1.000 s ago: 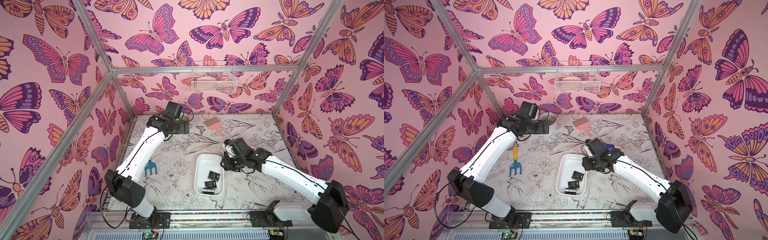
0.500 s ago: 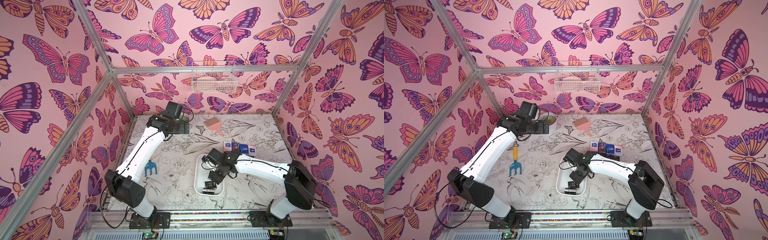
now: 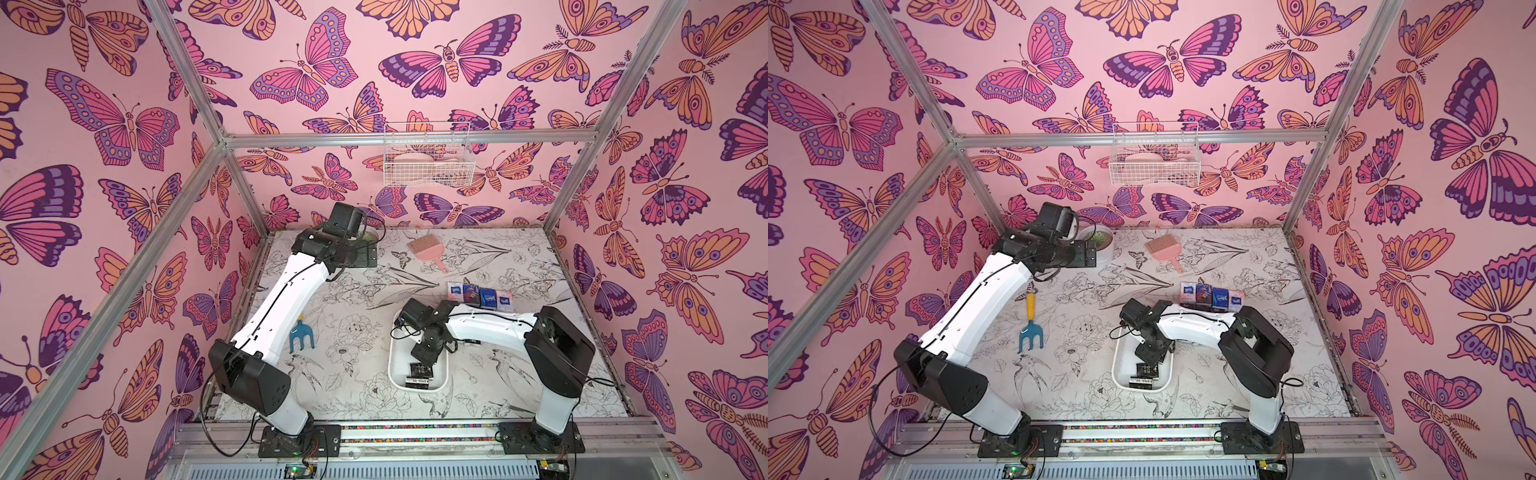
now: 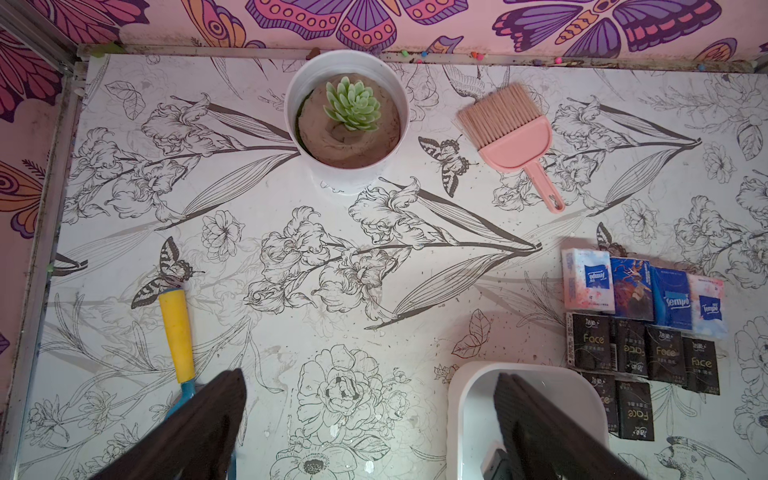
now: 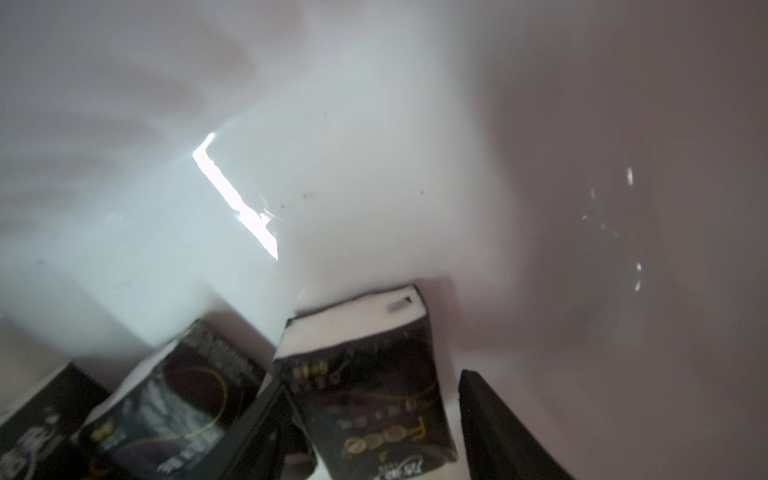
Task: Take the pocket tissues out of the storage box
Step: Pick up the pocket tissues from the storage box.
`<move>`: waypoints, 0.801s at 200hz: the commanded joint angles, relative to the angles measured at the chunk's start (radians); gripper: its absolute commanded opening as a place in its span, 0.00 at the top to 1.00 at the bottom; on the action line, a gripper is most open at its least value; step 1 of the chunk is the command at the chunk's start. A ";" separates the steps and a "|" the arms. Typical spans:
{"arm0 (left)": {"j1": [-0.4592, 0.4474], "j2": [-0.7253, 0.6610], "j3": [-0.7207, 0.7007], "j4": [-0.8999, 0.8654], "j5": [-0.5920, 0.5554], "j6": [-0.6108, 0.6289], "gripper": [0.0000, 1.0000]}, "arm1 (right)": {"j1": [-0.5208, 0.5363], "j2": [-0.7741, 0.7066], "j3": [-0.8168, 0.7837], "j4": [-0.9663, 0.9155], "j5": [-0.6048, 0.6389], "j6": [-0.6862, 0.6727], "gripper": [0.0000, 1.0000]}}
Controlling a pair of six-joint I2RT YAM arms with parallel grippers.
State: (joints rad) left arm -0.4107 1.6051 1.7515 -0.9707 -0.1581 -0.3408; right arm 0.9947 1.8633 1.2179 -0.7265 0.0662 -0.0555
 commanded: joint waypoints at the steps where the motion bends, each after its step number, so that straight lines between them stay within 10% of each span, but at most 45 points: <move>1: 0.009 -0.025 -0.010 -0.026 -0.017 0.015 0.00 | -0.001 0.040 0.038 -0.009 0.023 0.020 0.44; 82: 0.012 -0.022 -0.009 -0.025 -0.020 0.011 0.00 | -0.048 -0.111 0.062 0.054 -0.035 0.134 0.62; 160: 0.013 -0.010 0.000 -0.022 -0.005 0.002 0.00 | -0.360 -0.539 -0.204 0.104 -0.093 0.410 0.65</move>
State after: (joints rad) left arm -0.4049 1.6047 1.7515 -0.9707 -0.1574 -0.3408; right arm 0.7216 1.3758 1.1103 -0.5797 -0.0315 0.2283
